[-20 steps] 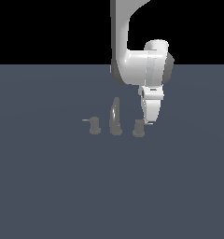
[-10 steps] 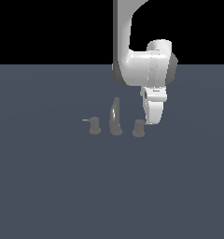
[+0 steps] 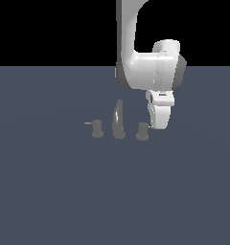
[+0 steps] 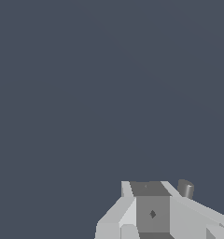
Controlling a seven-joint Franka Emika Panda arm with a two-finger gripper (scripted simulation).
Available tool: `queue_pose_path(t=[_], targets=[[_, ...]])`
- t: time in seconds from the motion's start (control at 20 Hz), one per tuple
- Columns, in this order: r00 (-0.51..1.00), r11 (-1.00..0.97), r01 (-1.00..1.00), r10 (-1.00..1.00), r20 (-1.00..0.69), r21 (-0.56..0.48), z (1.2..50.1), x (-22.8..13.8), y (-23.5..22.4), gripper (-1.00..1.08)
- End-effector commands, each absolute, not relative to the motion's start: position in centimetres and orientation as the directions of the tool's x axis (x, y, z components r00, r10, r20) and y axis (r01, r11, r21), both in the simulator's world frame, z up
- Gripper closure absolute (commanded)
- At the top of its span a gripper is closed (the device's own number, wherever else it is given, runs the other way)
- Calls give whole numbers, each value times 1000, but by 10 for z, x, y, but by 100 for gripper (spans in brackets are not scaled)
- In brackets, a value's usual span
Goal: Turn on the faucet by rotating a designated handle.
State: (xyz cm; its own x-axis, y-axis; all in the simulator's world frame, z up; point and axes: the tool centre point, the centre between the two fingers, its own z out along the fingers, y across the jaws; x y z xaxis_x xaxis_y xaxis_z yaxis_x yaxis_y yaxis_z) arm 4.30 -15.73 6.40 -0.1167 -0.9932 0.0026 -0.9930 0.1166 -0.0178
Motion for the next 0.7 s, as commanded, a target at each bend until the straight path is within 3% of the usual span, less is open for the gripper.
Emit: queue_pose_path(t=[0.0, 0.65], targets=[[-118, 118, -993, -993, 0, -6, 64, 31, -155, 108], [-132, 132, -991, -991, 6, -10, 63, 4, -152, 108]])
